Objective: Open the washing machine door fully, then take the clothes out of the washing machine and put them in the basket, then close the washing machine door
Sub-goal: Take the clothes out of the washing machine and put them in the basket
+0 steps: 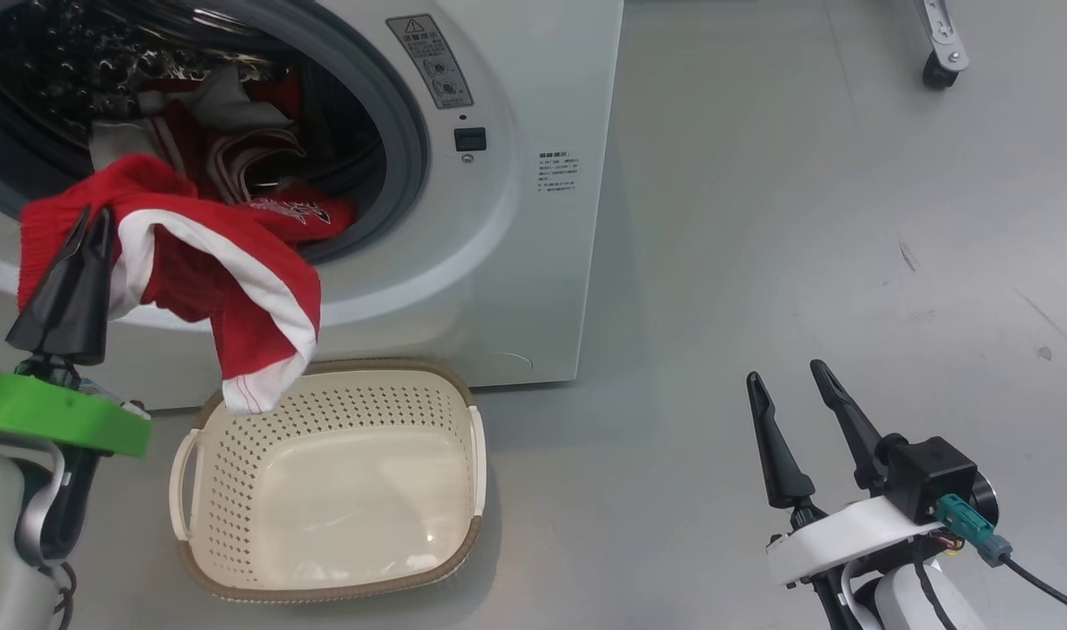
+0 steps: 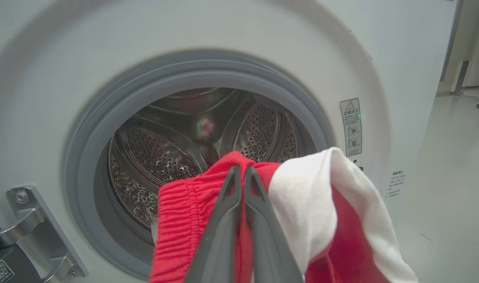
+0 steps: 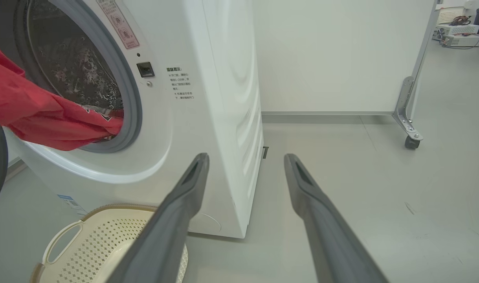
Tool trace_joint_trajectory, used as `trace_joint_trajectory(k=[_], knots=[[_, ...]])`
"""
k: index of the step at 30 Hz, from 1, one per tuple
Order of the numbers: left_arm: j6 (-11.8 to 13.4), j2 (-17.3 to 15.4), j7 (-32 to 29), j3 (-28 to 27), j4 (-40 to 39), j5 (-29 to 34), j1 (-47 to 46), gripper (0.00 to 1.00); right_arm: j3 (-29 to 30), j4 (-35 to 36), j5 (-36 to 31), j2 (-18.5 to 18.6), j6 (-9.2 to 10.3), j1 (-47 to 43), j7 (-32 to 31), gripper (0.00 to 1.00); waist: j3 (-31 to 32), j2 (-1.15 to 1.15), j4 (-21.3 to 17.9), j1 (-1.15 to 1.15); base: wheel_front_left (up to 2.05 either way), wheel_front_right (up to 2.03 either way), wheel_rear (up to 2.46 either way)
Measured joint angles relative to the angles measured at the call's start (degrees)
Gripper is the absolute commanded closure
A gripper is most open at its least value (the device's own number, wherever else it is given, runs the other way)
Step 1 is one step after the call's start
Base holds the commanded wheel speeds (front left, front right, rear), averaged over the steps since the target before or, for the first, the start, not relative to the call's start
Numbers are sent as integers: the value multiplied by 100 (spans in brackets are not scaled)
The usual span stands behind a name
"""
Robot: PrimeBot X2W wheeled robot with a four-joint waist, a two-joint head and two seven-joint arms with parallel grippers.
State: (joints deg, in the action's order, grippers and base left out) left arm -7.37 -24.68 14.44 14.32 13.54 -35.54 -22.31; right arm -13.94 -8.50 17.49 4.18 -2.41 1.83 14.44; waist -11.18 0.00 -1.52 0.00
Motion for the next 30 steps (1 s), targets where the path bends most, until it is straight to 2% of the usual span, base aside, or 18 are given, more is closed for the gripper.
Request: trace_joint_trajectory(k=[9,19,30], knots=[[0,52,0,-243,-523,291,622,100,14,-11,-1,-12,-48,-7,0,0,58,0,35,0,0,0,0],[0,234,1,-684,-1588,605,758,100,57,-30,-10,-16,-74,-46,0,0,88,0,89,0,0,0,0],[0,269,26,-249,-1308,641,1539,100,37,-67,-36,-41,-116,-75,0,0,103,0,76,0,0,0,0]])
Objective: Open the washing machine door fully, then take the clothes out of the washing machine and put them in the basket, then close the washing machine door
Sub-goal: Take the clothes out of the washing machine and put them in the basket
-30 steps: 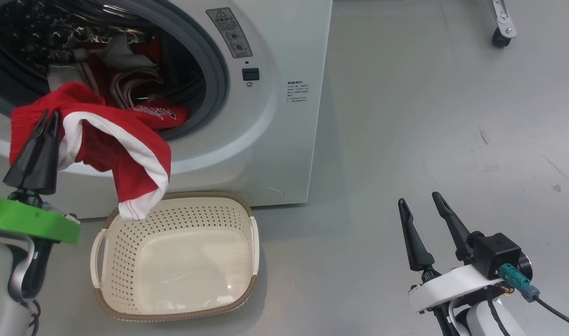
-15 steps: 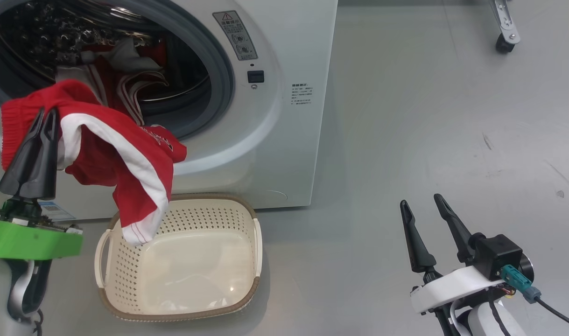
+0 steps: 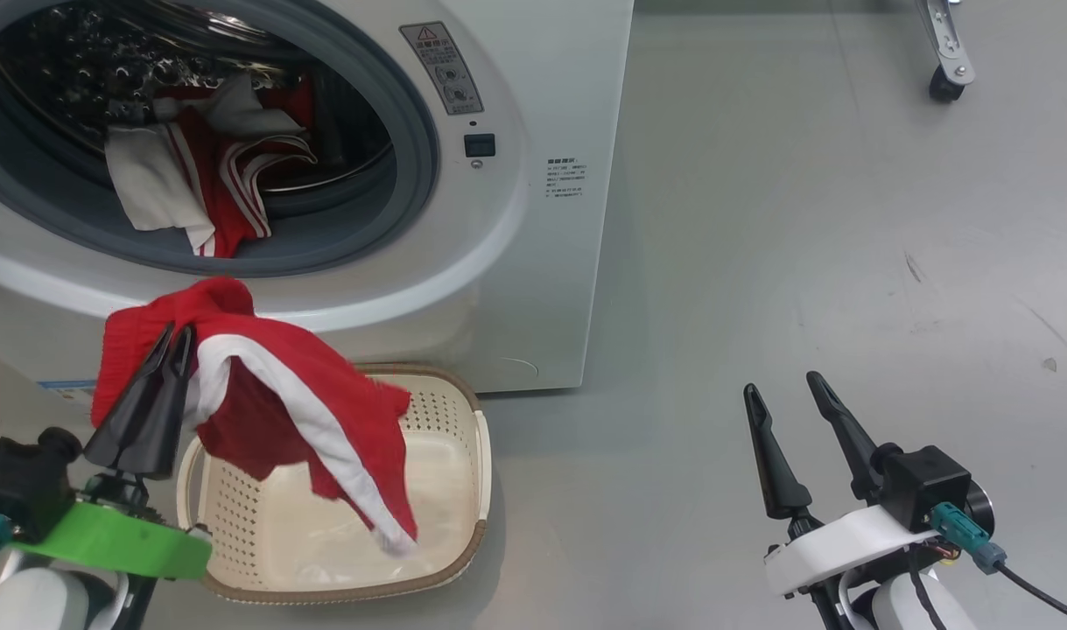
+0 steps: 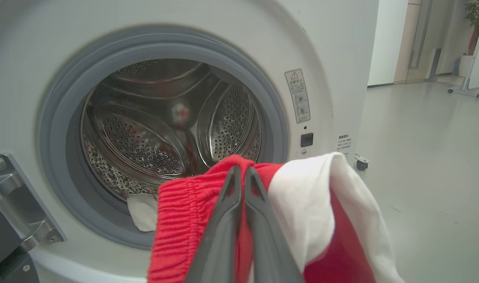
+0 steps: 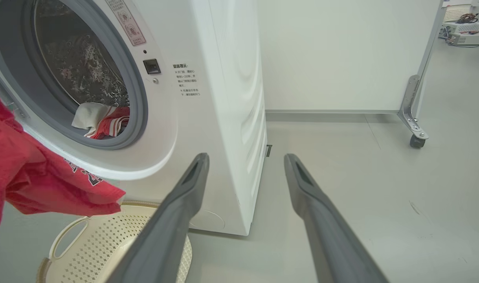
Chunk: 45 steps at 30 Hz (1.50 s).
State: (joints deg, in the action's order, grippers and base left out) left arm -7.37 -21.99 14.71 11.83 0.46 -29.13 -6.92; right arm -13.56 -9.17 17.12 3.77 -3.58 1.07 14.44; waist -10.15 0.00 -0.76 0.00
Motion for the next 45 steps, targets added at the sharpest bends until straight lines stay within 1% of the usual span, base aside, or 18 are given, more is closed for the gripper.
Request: trace_joint_trajectory(k=[2,12,21,29,37,38,42,45], knots=[[-1,-7,0,36,59,1,67,100,-25,-7,-9,-5,-41,-1,0,0,-23,0,-22,0,0,0,0],[0,-80,0,586,614,108,135,100,-83,1,-70,-21,-43,7,0,0,-259,0,-182,0,0,0,0],[0,-124,-2,920,1534,109,75,100,-222,88,-174,-36,-47,149,0,0,-692,0,-417,0,0,0,0],[0,-222,-54,1058,2076,105,-536,100,-287,177,-233,-53,-40,271,0,0,-1109,0,-701,0,0,0,0],[0,-349,-65,1092,2390,-9,-1164,100,-333,288,-268,-67,-18,370,0,0,-1511,0,-955,0,0,0,0],[0,-370,-107,1087,2481,-38,-1220,100,-338,303,-270,-71,19,385,0,0,-1569,0,-987,0,0,0,0],[-1,-449,-213,1113,2877,-130,-1353,100,-357,374,-272,-85,22,497,0,0,-1797,0,-1110,0,0,0,0],[-1,-499,-267,1180,3082,-147,-1532,100,-360,446,-274,-97,77,559,0,0,-1962,0,-1187,0,0,0,0]])
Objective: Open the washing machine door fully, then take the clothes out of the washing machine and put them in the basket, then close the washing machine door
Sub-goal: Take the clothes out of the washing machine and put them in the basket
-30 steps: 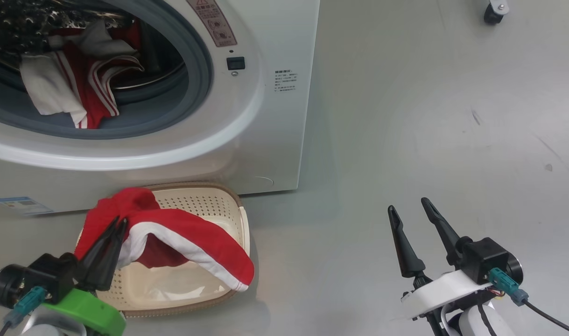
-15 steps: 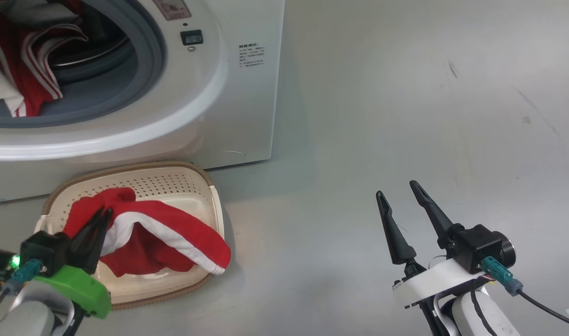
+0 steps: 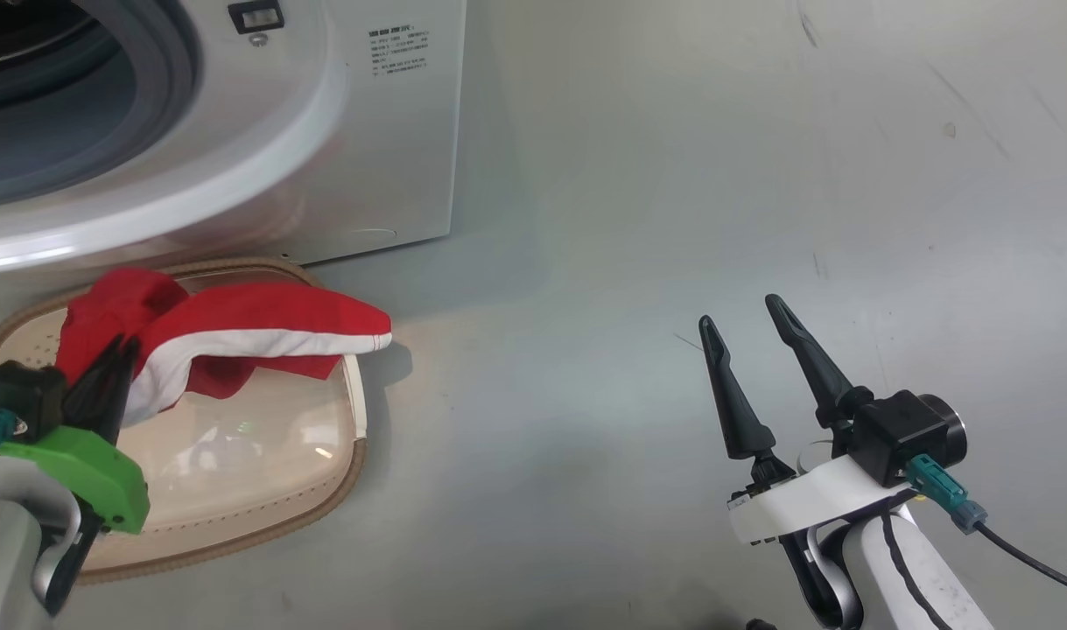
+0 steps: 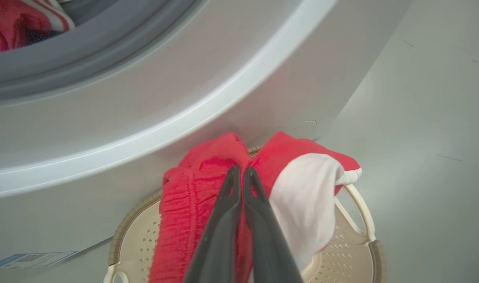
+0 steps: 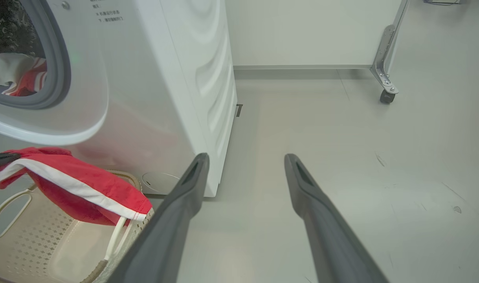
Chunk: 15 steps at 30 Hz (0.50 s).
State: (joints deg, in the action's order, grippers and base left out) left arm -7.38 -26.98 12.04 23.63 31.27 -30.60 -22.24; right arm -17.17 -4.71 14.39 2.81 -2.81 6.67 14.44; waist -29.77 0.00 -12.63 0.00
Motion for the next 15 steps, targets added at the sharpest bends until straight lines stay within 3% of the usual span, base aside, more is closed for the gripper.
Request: trace_joint_trajectory(k=[15], knots=[[0,-94,-111,136,1176,48,-776,100,2,118,-75,-9,179,170,0,0,-600,0,-128,0,0,0,0]])
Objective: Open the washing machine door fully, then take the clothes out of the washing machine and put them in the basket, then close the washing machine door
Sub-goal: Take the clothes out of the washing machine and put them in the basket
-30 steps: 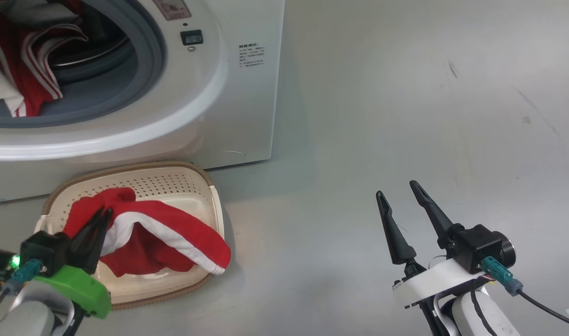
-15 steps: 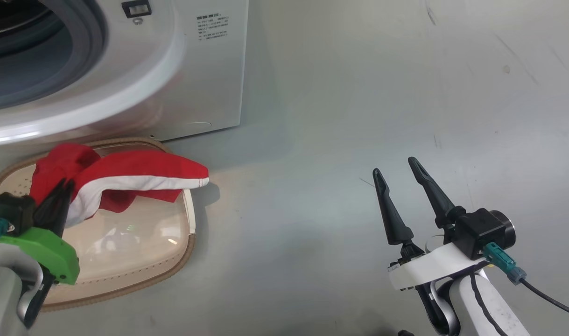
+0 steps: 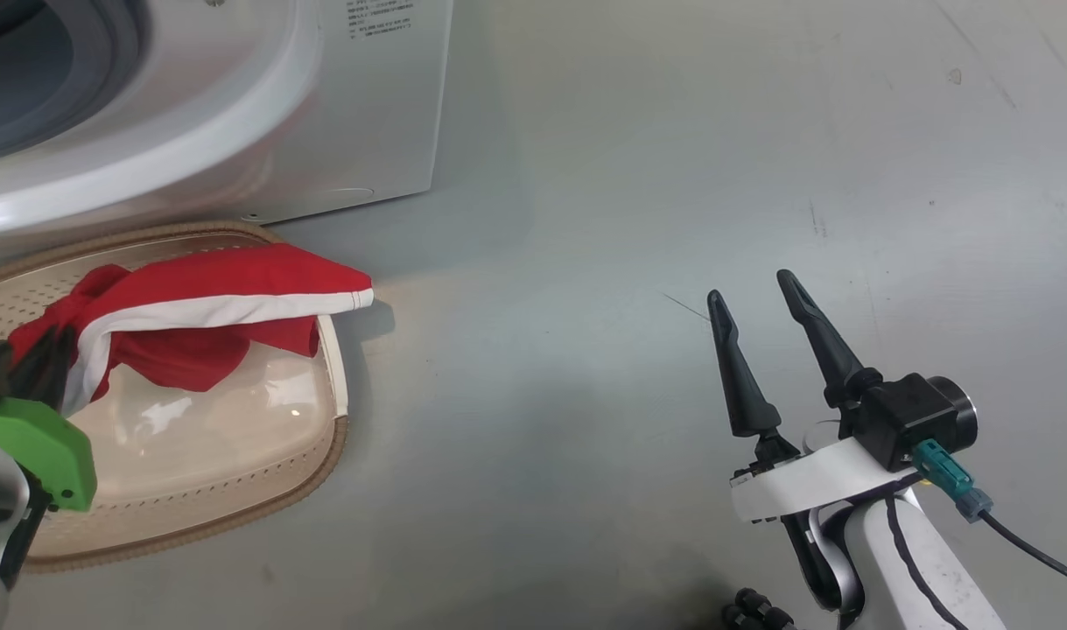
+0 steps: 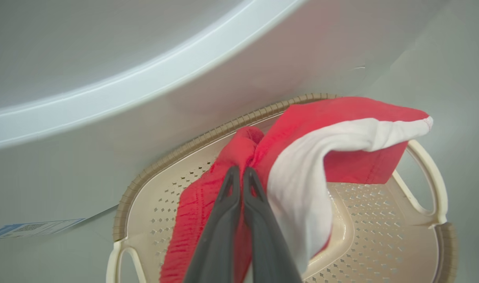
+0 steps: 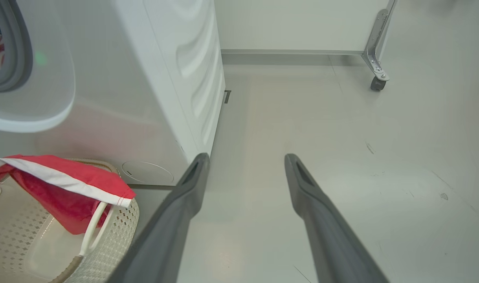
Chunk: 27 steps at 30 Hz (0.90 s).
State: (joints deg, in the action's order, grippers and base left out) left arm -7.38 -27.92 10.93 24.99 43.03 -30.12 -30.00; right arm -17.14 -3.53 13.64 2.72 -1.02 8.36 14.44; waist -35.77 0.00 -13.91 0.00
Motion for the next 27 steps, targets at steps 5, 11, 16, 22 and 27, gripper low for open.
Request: trace_joint_trajectory(k=[5,11,16,22,27], knots=[[0,16,57,63,319,42,-93,100,29,-11,-1,-2,63,2,0,0,45,0,81,0,0,0,0],[1,1,101,-16,765,65,-124,100,-41,-25,-2,-7,63,31,0,0,104,0,178,0,0,0,0],[1,145,157,86,879,108,-246,100,-42,-42,-3,-5,63,55,0,0,118,0,216,0,0,0,0],[1,379,140,292,1167,166,-303,100,-99,-56,-2,-7,63,57,0,0,129,0,223,0,0,0,0],[1,515,-71,343,1468,126,-299,0,-107,-58,-1,-5,70,58,0,0,146,0,199,0,0,0,0]])
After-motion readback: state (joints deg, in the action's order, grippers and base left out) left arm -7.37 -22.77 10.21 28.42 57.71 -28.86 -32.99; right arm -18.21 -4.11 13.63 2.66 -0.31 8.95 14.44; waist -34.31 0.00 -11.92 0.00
